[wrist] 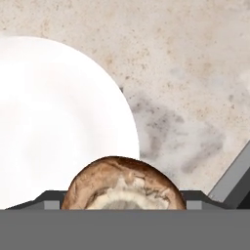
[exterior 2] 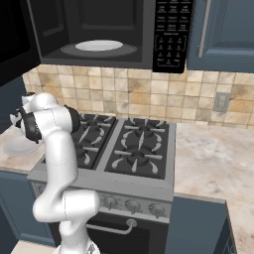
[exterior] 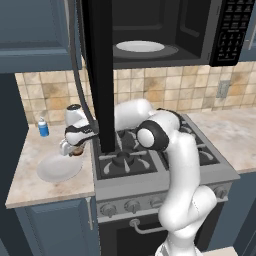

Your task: Pick the mushroom from the counter and place it in the microwave. Then turn on the microwave.

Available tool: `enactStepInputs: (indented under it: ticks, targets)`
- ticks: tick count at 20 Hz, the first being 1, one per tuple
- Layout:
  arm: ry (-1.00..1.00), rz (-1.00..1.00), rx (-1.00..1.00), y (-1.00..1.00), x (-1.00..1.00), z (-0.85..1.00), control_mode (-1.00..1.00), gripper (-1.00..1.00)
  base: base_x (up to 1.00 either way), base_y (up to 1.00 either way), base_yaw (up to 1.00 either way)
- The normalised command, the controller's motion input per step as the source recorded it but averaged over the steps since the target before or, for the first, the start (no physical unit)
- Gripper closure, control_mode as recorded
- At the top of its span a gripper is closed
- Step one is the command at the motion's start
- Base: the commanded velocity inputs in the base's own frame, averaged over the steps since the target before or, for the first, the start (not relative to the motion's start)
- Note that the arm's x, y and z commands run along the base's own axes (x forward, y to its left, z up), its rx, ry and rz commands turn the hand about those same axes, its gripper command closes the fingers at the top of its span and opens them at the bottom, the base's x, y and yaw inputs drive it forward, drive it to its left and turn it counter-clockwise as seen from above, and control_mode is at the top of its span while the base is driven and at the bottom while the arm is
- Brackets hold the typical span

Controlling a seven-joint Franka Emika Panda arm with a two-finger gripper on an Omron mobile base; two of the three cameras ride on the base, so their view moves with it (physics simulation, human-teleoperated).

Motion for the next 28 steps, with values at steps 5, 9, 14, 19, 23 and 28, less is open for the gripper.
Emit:
enactStepInputs:
  ticks: [5, 9, 14, 19, 23, 28]
  targets:
    - [-0.03, -0.01, 0.00, -0.27, 0.00, 0.11, -1.00, 1.00, 0.00, 0.00, 0.00]
    - [-0.01, -0.01, 0.00, -0.30, 0.00, 0.09, -1.00, 1.00, 0.00, 0.00, 0.00]
    - [0.00, -0.01, 0.00, -0.31, 0.00, 0.09, -1.00, 1.00, 0.00, 0.00, 0.00]
    - [0.00, -0.01, 0.00, -0.28, 0.00, 0.13, -1.00, 1.00, 0.00, 0.00, 0.00]
    - [0.00, -0.02, 0.00, -0.27, 0.00, 0.17, -1.00, 1.00, 0.00, 0.00, 0.00]
    - [0.00, -0.03, 0.00, -0.26, 0.00, 0.19, -1.00, 1.00, 0.00, 0.00, 0.00]
